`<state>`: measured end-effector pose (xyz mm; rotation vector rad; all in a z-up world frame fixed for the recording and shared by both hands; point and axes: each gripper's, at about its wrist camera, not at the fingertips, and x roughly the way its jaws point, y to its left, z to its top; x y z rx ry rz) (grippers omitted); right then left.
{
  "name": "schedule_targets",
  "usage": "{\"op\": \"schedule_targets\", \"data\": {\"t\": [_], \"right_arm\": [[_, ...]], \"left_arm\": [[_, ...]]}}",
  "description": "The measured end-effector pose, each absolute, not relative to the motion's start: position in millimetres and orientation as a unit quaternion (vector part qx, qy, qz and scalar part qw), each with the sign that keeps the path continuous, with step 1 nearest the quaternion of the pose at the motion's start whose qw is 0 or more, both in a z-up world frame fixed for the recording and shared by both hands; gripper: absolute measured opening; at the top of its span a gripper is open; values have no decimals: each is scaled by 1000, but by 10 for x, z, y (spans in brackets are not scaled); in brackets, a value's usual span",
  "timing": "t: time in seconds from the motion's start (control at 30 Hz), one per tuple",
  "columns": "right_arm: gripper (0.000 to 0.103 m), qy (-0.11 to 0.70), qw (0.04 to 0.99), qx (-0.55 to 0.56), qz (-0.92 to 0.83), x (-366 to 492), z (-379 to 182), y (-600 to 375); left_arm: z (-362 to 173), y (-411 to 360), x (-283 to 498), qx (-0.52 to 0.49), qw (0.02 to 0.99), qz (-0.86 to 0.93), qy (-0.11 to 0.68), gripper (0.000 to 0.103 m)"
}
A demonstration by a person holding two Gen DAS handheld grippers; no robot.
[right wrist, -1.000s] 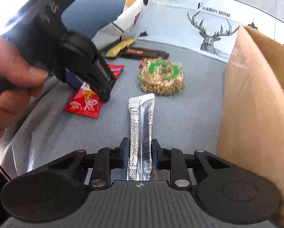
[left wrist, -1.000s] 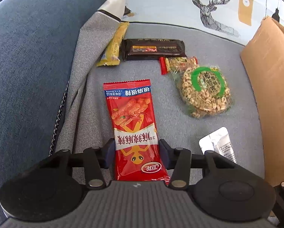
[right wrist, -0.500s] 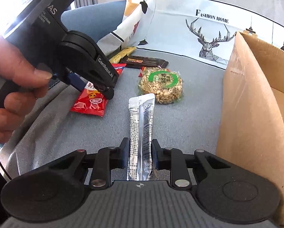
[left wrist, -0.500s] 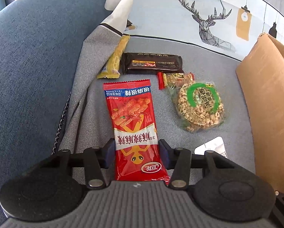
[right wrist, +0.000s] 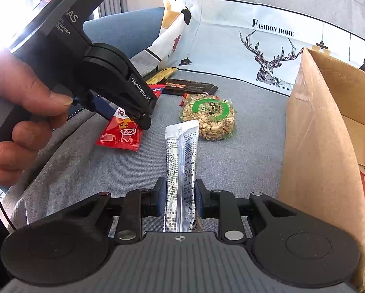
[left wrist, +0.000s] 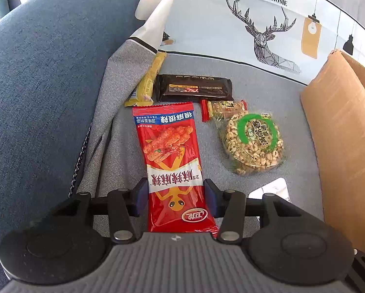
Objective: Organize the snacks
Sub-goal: 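Lift both held packets and carry them toward the cardboard box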
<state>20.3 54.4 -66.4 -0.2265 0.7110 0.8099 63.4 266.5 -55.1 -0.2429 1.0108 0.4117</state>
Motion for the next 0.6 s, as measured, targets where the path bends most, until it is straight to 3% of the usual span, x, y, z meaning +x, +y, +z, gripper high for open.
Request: {"op": "schedule_targets", "data": {"t": [0.6], "right_arm": [[25,274,878,-86,384,56,-175,431]], "left_arm": [[-167,2484,551,-114,882,184,419,52]]}}
